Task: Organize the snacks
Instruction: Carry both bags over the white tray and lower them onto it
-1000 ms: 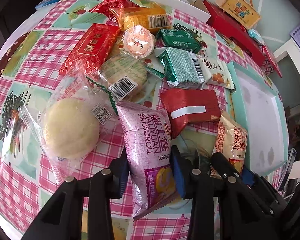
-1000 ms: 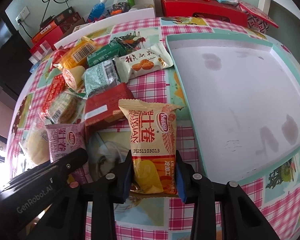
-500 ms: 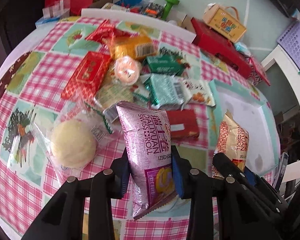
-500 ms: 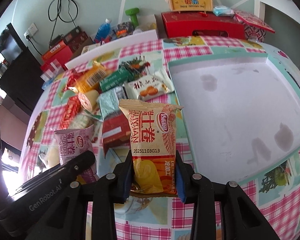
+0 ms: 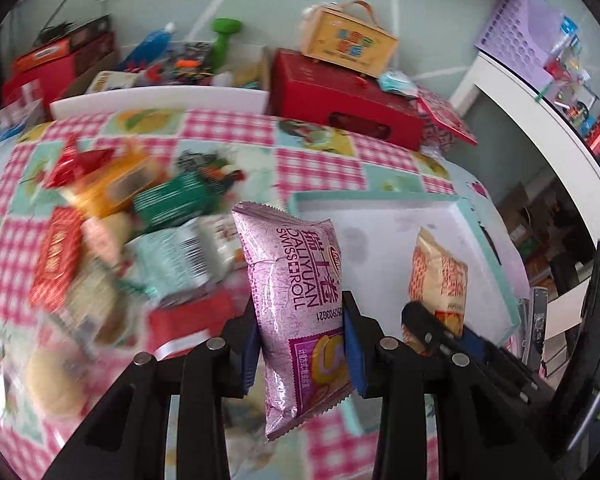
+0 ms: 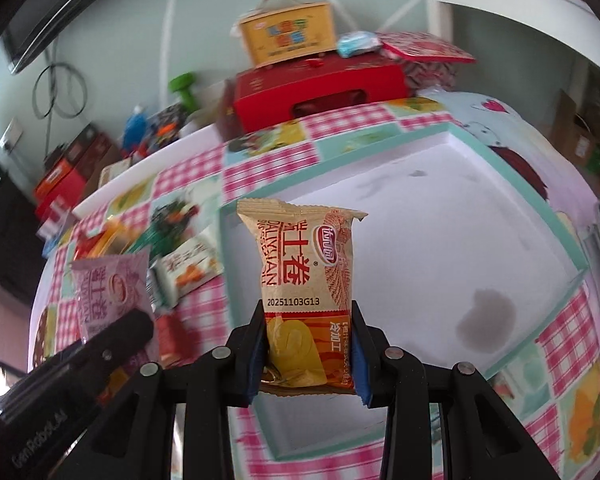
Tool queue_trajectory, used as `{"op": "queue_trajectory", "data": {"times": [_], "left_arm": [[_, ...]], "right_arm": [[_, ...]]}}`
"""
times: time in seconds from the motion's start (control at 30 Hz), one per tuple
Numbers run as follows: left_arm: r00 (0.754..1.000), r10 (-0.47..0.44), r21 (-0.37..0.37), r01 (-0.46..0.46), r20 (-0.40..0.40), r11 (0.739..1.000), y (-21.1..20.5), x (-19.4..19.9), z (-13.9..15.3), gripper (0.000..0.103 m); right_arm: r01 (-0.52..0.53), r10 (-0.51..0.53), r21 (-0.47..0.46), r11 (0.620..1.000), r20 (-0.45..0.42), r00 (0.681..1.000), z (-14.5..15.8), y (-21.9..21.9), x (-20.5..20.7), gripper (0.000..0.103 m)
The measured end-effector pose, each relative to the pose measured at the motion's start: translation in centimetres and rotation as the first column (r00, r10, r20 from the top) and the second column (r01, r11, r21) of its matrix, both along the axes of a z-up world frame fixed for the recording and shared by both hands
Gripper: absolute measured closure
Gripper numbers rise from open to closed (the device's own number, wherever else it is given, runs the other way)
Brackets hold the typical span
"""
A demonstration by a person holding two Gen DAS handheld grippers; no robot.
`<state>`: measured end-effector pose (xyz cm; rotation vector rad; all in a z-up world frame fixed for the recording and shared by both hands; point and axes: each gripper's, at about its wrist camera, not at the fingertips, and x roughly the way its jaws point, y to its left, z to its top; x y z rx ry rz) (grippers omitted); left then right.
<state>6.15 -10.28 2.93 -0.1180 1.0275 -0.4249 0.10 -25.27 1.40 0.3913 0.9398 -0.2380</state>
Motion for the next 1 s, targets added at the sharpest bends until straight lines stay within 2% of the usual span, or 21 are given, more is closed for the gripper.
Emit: {"op": "queue_trajectory", "data": {"times": [0.27, 0.5, 0.67, 1.0], "left_arm": [[0.995, -0.095, 0.009, 0.095, 0.032, 0.995, -5.5, 1.0, -1.0, 0.065], [0.989, -0.150, 0.020, 0.149, 0.015, 0.989, -9.1, 1.9, -3.0, 0.065], [0.988, -0.153, 0.023, 0.153, -0.029, 0.988, -10.2, 2.5, -5.0, 0.065], [0.990, -0.137, 0.049, 0.139, -0.026, 0.989, -10.1, 3.0, -6.3, 0.063]], "right_arm": [[0.146, -0.146, -0.010, 0.989, -0.023, 0.989, -1.0, -5.2, 0.1, 0.065], [0.206, -0.207, -0.023, 0.978, -0.042, 0.978, -2.4, -7.8, 0.3, 0.065], [0.237, -0.238, -0.026, 0.971, -0.064, 0.969, -3.1, -8.8, 0.3, 0.065], [0.259, -0.259, -0.017, 0.966, -0.071, 0.963, -3.9, -9.7, 0.4, 0.065]]}}
